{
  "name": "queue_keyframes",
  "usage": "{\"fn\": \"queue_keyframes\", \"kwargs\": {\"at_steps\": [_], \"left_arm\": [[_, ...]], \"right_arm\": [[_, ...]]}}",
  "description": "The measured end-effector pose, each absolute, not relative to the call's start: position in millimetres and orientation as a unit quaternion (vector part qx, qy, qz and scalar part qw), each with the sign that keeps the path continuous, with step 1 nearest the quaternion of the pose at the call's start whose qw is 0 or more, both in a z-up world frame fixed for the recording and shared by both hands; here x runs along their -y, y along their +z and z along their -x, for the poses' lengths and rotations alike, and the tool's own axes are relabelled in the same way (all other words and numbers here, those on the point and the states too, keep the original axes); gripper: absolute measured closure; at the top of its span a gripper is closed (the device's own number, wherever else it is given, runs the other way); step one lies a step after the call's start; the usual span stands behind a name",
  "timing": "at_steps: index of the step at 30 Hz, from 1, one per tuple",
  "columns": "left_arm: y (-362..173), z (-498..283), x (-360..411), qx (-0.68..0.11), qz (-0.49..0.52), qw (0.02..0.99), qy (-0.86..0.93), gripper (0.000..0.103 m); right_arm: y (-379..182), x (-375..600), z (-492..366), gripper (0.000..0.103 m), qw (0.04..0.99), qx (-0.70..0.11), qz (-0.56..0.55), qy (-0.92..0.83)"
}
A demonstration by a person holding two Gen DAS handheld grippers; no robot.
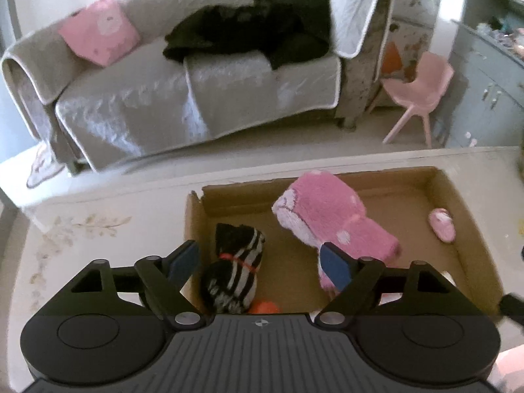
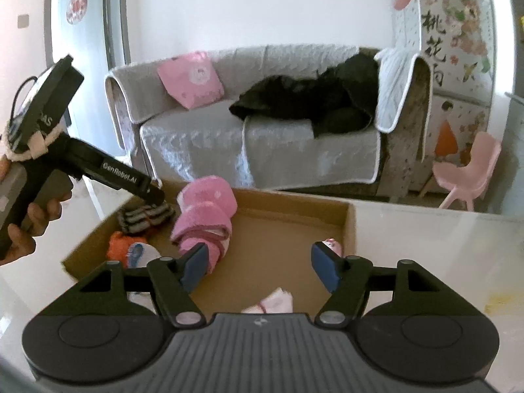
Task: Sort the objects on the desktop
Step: 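Move both open tools back over the remaining socks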
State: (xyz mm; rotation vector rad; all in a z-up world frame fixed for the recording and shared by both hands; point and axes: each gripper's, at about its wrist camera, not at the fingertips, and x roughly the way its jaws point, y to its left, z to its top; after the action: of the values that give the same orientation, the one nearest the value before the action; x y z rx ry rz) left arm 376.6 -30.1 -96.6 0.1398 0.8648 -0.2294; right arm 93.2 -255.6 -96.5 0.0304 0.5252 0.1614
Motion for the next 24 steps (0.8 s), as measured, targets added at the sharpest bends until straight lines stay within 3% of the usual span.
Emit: {"fn": "queue_keyframes", "kwargs": {"at_steps": [4,10,16,24], "left_arm": [[-87.9,-327.8,7.2,-0.405,-0.048,0.902,-0.139,0.016],[-113.2,-253.0,-31.6,-0.417,-0.049,0.892,-0.166,0.013],[-148.6,-210.2,-49.6,-0.443,-0.053,0.878,-0.176,0.013],[-161.4,-215.7,-57.4,-0.447,-0.049,0.876,-0.175,0.013]], "right_arm": [[-88.4,267.9,-34.5,0.031,0.969,-0.233,-0.034,0.073],[-121.2,271.3,35.6,0.027,0.968,-0.243,-0.040,0.039],[-145.6,264.2,39.4,0.027,0.961,-0.270,-0.056,0.029],[-156.2,258.6,26.2,0.027,0.959,-0.275,-0.066,0.022]]}}
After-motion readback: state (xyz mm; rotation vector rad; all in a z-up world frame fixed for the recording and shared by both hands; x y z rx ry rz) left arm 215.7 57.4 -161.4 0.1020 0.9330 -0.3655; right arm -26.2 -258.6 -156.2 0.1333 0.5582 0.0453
